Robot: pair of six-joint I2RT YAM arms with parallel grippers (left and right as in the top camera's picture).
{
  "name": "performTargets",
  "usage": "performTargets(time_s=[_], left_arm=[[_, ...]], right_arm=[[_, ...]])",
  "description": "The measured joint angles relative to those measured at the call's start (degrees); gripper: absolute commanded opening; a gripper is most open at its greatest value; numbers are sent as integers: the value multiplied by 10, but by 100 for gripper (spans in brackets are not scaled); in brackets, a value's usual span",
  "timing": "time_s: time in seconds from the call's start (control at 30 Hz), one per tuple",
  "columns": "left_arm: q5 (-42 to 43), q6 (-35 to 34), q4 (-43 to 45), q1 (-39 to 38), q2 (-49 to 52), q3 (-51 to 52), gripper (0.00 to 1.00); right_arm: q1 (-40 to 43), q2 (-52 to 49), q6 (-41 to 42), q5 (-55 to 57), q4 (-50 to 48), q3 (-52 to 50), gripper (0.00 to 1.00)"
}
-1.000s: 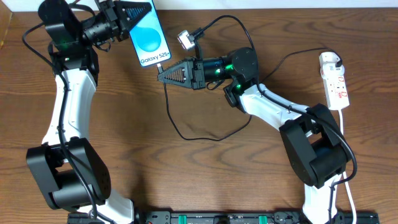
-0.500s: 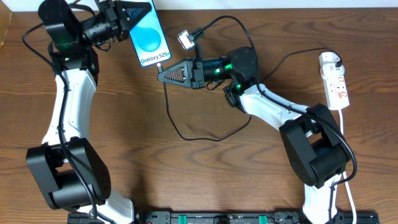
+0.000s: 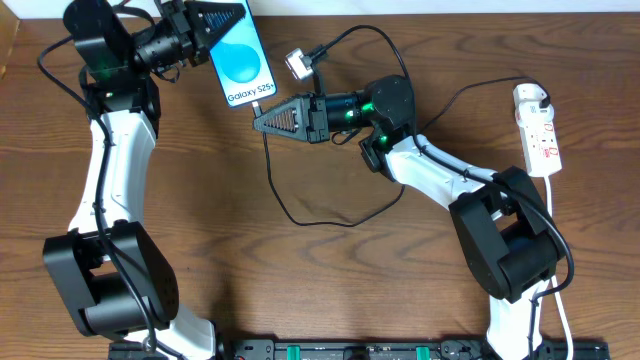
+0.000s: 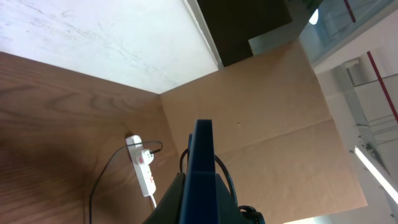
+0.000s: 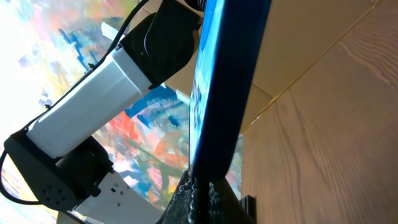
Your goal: Plug charger to phone and switch on socket
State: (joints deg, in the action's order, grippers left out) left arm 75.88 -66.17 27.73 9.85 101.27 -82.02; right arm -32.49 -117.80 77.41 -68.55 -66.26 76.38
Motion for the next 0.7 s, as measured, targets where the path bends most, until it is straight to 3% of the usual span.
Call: performTargets(time_s=[0.7], left_arm=[[-4, 3, 2, -6, 0, 0, 7]], right_arm=[[-1, 0, 0, -4, 0, 0, 1]])
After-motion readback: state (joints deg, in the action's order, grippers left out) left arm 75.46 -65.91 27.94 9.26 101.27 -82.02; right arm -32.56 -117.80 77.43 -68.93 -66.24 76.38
